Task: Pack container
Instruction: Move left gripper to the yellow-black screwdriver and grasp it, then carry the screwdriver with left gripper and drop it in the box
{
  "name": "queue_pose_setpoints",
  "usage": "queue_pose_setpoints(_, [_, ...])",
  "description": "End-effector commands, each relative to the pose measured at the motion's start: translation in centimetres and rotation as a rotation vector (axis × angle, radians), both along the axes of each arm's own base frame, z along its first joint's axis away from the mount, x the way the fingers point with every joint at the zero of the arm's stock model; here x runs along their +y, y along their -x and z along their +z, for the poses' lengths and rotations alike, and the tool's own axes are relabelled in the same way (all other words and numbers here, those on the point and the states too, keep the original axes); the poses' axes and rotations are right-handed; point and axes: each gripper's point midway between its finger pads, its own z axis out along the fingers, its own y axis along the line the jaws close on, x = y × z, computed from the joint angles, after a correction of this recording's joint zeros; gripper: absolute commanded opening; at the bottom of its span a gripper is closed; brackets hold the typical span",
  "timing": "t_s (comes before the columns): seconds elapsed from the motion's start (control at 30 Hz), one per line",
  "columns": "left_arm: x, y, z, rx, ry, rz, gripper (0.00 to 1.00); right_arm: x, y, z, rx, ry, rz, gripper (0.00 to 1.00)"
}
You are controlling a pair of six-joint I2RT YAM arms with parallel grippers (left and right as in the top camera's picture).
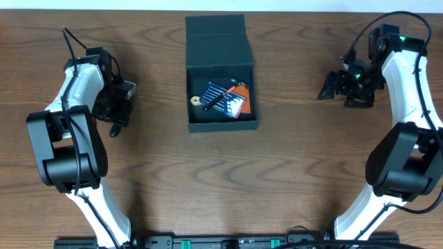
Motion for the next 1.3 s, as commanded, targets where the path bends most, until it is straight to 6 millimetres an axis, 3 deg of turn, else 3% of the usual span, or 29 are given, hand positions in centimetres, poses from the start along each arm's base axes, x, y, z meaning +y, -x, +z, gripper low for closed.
queue_pose_setpoints(0.0, [-0.3,0.4,-0.8,0.023,0.023,-0.013,0.50,0.6,-0.1,-0.1,0.006,-0.012,0.001,0.83])
queue_pose_setpoints(0.37, [-0.4,0.6,-1.2,0.025,0.023,-0.014,0.44,0.6,0.0,-0.1,0.006,-0.012,0.001,0.83])
queue_pose_setpoints(0.73, [-0.6,2.0,-3.3,0.040,0.025,-0.014,0.41,0.5,-0.1,-0.1,0.005,-0.012,0.001,0.83])
queue_pose_setpoints(0.77, [-0.6,2.0,-3.4,0.041,0.025,-0.014,0.38,0.5,-0.1,-0.1,0.005,-0.012,0.001,0.83])
queue_pose_setpoints(0.9, [-0.5,1.9,-3.2,0.036,0.021,0.012,0.06,0.6,-0.1,-0.1,0.006,-0.012,0.001,0.83])
queue_pose_setpoints(0.93, [-0.6,1.8,-3.1,0.034,0.019,0.022,0.06,0.6,0.0,-0.1,0.006,-0.012,0.001,0.83])
queue_pose_setpoints(1.1, [-0.7,0.8,-0.6,-0.003,0.010,0.024,0.06,0.6,0.0,-0.1,0.006,-0.013,0.001,0.83])
queue_pose_setpoints(1.27, [-2.2,-1.2,6.2,-0.139,-0.005,-0.023,0.06,0.6,0.0,-0.1,0.006,-0.013,0.000,0.83])
